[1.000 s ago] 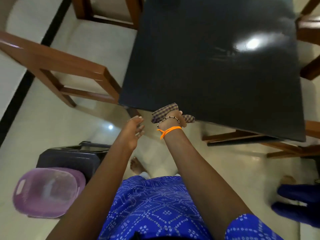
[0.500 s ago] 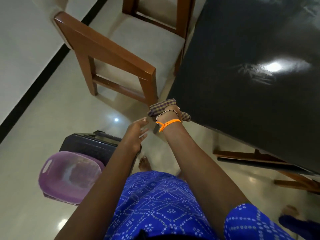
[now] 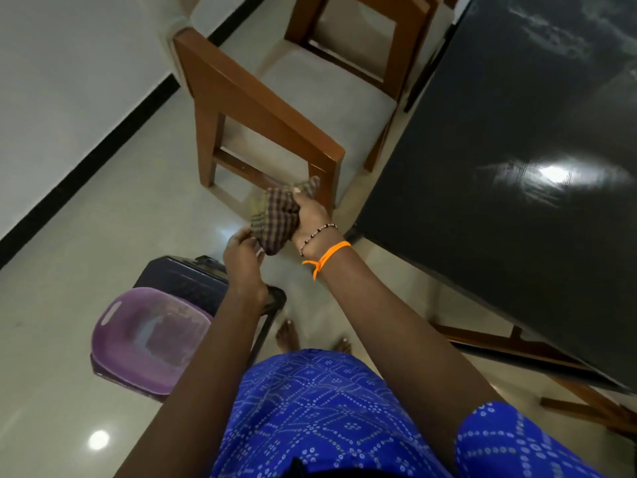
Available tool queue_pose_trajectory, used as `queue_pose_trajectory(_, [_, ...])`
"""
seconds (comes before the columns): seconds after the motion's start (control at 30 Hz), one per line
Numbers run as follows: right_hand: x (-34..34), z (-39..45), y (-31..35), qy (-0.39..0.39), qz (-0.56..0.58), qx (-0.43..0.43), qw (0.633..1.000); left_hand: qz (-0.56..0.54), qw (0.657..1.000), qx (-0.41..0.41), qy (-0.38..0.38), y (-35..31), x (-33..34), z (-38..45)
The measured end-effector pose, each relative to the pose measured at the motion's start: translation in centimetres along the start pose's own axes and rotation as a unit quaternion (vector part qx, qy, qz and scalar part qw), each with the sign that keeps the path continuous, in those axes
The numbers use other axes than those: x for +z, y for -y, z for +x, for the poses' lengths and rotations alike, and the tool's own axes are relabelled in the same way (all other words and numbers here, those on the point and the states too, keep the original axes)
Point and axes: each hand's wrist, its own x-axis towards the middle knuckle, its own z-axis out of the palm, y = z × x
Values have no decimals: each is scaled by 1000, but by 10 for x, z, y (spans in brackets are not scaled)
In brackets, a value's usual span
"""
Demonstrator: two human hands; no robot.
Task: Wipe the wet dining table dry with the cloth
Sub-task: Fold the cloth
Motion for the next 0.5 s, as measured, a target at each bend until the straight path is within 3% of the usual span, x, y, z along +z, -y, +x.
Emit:
queue_pose_trajectory(0.17, [13, -3, -3, 115, -247, -39, 961, -59, 995, 42, -64, -17, -21, -2])
queue_pose_trajectory(0.33, [8, 4, 2, 173, -356, -74, 915, 42, 986, 138, -78, -29, -21, -10])
queue_pose_trajectory(0.4, [7, 8, 6, 196, -369, -77, 905, 80, 983, 163, -36, -36, -14, -12])
queue_pose_trajectory(0.5, [10, 17, 19, 192, -339, -69, 918, 150, 976, 143, 61, -49, 6, -13])
